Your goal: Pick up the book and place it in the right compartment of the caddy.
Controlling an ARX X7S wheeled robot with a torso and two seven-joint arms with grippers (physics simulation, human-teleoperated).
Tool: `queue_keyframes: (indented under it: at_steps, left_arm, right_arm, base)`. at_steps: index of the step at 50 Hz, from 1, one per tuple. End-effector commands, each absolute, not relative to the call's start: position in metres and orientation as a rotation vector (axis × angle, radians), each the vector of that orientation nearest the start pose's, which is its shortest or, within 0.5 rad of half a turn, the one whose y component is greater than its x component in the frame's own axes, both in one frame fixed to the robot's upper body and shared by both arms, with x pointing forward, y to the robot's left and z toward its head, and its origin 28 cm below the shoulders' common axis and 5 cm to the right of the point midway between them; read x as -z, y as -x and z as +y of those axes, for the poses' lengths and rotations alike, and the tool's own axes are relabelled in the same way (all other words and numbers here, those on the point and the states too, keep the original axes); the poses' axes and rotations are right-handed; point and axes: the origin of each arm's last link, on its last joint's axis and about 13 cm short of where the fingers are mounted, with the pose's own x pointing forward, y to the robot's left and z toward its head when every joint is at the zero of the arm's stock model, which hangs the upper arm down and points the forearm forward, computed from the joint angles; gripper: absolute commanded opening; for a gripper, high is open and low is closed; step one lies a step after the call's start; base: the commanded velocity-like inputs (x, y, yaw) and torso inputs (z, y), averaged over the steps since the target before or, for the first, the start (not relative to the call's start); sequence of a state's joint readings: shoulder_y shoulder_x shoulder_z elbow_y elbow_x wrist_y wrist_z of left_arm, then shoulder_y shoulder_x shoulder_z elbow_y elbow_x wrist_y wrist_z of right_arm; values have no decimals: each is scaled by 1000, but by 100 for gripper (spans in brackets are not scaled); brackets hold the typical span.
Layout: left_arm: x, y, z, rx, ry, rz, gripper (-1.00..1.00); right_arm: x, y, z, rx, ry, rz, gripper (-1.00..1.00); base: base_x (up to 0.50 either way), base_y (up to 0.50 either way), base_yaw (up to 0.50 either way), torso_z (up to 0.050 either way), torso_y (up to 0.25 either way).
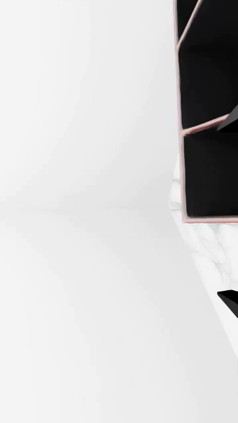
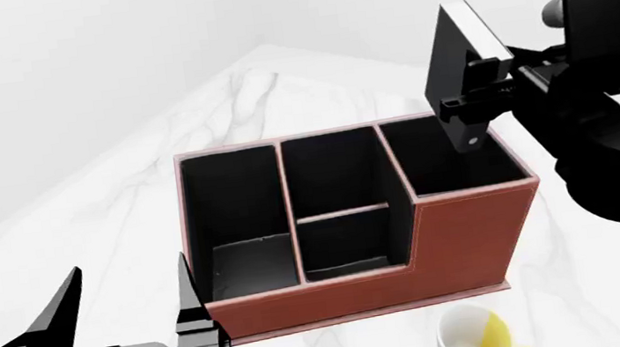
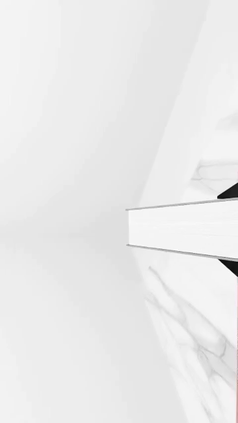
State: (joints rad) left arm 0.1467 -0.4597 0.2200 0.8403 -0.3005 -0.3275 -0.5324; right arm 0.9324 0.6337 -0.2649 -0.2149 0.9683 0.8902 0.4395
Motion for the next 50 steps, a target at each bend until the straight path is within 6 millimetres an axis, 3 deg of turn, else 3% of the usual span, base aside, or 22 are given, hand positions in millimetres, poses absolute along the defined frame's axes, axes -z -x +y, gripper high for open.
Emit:
queue_keyframes:
  at_steps: [1,50]
  left_arm:
    - [-129,-147,213,-44,-34,-251,100]
    - [-129,-147,213,-42,-32,-250,100]
  right_arm:
    - [-256,-303,-168,-9,63,-36,-100]
    - [-237,-312,-169,-10,97,66,-100]
  base:
    - [0,0,0,0,0]
    - [0,0,0,0,2]
